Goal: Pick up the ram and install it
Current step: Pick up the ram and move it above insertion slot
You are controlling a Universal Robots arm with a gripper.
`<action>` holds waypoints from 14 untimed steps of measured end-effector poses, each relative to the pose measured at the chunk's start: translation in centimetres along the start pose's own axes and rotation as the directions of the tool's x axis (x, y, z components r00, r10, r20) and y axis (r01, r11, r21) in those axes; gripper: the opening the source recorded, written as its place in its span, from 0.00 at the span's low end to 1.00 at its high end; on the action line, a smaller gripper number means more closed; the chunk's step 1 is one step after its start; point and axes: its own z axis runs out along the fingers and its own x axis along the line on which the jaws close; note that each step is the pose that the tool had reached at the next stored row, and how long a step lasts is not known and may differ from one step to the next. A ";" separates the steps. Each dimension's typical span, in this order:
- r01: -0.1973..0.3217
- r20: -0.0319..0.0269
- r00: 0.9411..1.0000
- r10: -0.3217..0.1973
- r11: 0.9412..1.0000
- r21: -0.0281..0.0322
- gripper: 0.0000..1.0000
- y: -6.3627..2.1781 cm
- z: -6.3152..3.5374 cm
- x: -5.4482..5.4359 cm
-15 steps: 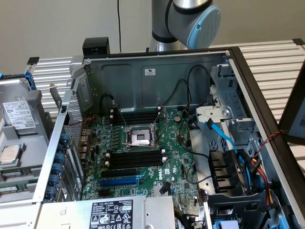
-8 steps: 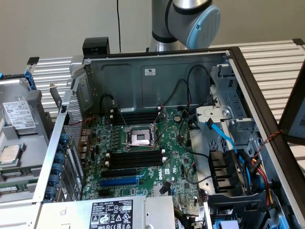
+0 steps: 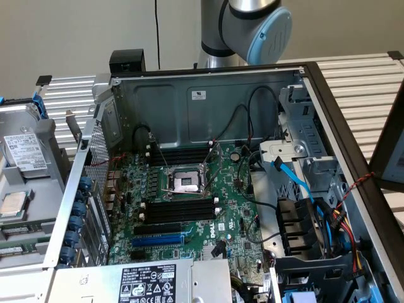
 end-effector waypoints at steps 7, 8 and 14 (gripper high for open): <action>0.126 -0.005 0.992 -0.126 0.992 0.010 0.11 -0.02 0.54 0.0; 0.144 -0.006 0.990 -0.144 0.990 0.012 0.11 -0.02 0.66 -0.1; 0.250 -0.012 0.968 -0.250 0.968 0.020 0.11 -0.05 1.38 -0.1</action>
